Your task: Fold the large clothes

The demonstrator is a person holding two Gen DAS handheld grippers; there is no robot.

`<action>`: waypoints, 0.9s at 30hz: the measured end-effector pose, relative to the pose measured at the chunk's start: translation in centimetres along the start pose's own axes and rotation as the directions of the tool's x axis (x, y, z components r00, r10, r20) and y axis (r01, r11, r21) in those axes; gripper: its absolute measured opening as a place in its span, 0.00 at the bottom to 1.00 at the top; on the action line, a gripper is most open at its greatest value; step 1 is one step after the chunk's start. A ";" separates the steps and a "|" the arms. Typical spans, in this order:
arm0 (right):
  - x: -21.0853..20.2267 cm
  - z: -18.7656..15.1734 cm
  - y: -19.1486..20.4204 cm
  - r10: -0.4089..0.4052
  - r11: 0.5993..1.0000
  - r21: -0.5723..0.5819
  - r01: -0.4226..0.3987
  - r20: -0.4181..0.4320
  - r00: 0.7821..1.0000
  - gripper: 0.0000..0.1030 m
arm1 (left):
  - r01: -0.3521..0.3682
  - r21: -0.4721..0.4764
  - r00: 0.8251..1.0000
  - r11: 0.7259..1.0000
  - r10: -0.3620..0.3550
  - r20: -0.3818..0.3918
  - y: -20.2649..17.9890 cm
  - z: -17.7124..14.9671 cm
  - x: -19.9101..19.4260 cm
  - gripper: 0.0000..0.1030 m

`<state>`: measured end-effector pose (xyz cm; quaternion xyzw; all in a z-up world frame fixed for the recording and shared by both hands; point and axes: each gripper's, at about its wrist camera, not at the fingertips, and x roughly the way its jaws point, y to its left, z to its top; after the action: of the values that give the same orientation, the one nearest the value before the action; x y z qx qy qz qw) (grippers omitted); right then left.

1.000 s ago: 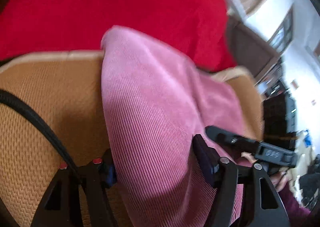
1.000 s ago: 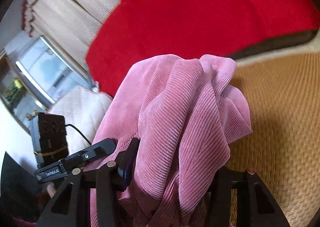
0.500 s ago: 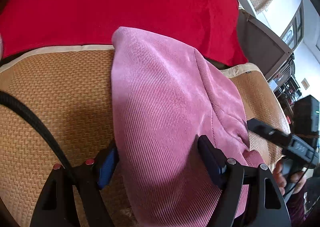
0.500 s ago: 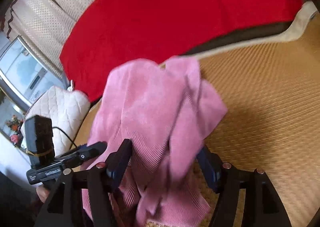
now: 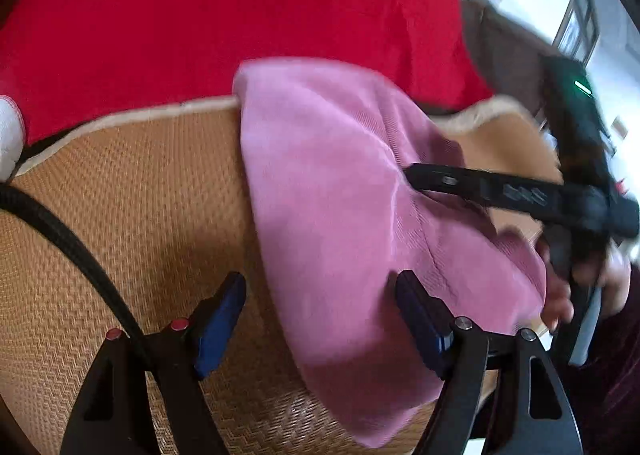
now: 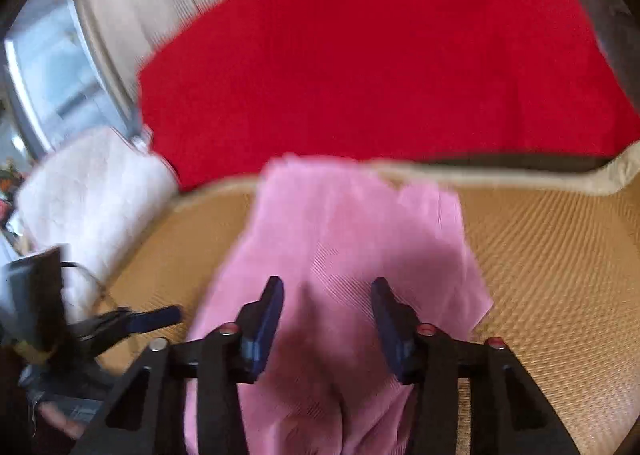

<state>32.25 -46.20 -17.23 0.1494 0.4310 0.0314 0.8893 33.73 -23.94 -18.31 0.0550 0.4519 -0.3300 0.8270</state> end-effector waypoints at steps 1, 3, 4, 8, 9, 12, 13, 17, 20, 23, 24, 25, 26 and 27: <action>1.6 -0.3 -1.0 0.030 0.999 0.040 -0.028 -0.036 0.999 0.42 | -0.006 -0.008 1.000 1.000 0.006 -0.007 0.0 -0.2 0.6 0.78; 1.8 -0.4 -2.3 0.086 0.992 0.095 -0.085 -0.013 0.996 0.43 | 0.005 -0.019 1.000 1.000 -0.005 0.001 0.1 -0.2 0.4 0.79; 1.4 -0.4 -2.4 0.089 0.990 0.107 -0.087 -0.013 0.996 0.43 | 0.002 -0.012 1.000 1.000 -0.001 0.007 0.1 -0.1 0.2 0.79; -1.2 -0.8 -1.6 0.040 0.996 0.084 -0.039 -0.001 0.999 0.48 | -0.059 0.008 0.997 0.998 0.058 0.055 -0.8 -0.4 -1.2 0.79; -2.1 -1.1 -1.4 0.022 0.996 0.082 -0.023 0.006 1.000 0.48 | -0.081 0.008 0.994 0.997 0.080 0.069 -1.1 -0.5 -1.7 0.79; -5.8 -2.3 -0.4 -0.035 0.999 0.043 0.033 0.051 0.998 0.50 | -0.179 0.010 0.973 0.984 0.175 0.152 -2.4 -1.0 -4.3 0.79; -6.9 -2.7 -0.1 -0.060 0.998 0.034 0.058 0.064 0.996 0.54 | -0.222 0.006 0.960 0.975 0.217 0.179 -3.1 -1.2 -5.3 0.79; -11.4 -4.1 2.0 -0.186 0.981 -0.035 0.191 0.115 0.976 0.56 | -0.324 -0.007 0.914 0.946 0.315 0.255 -5.1 -1.9 -9.0 0.83; -15.5 -5.3 3.4 -0.241 0.966 -0.056 0.253 0.164 0.957 0.57 | -0.371 -0.017 0.882 0.929 0.358 0.305 -6.3 -2.7 -12.0 0.85; -18.3 -6.1 4.3 -0.239 0.967 -0.038 0.251 0.198 0.951 0.59 | -0.403 -0.026 0.854 0.915 0.386 0.347 -7.4 -3.1 -14.7 0.86; -19.0 -6.3 4.5 -0.239 0.968 -0.032 0.250 0.209 0.948 0.60 | -0.410 -0.032 0.846 0.911 0.393 0.359 -7.7 -3.1 -15.5 0.87; -19.7 -6.5 4.7 -0.238 0.968 -0.027 0.249 0.216 0.947 0.60 | -0.412 -0.039 0.841 0.910 0.396 0.370 -7.9 -3.3 -16.4 0.88; -20.5 -6.8 5.0 -0.232 0.970 -0.022 0.243 0.224 0.946 0.60 | -0.410 -0.047 0.837 0.911 0.396 0.377 -8.0 -3.0 -17.2 0.89; -21.0 -7.0 5.2 -0.229 0.971 -0.020 0.239 0.230 0.946 0.60 | -0.407 -0.057 0.832 0.912 0.396 0.388 -8.3 -3.1 -18.2 0.89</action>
<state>14.02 -43.44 -3.85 0.0785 0.3410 -0.0812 0.9333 19.77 -20.09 -4.14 0.0929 0.2514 -0.1595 0.9501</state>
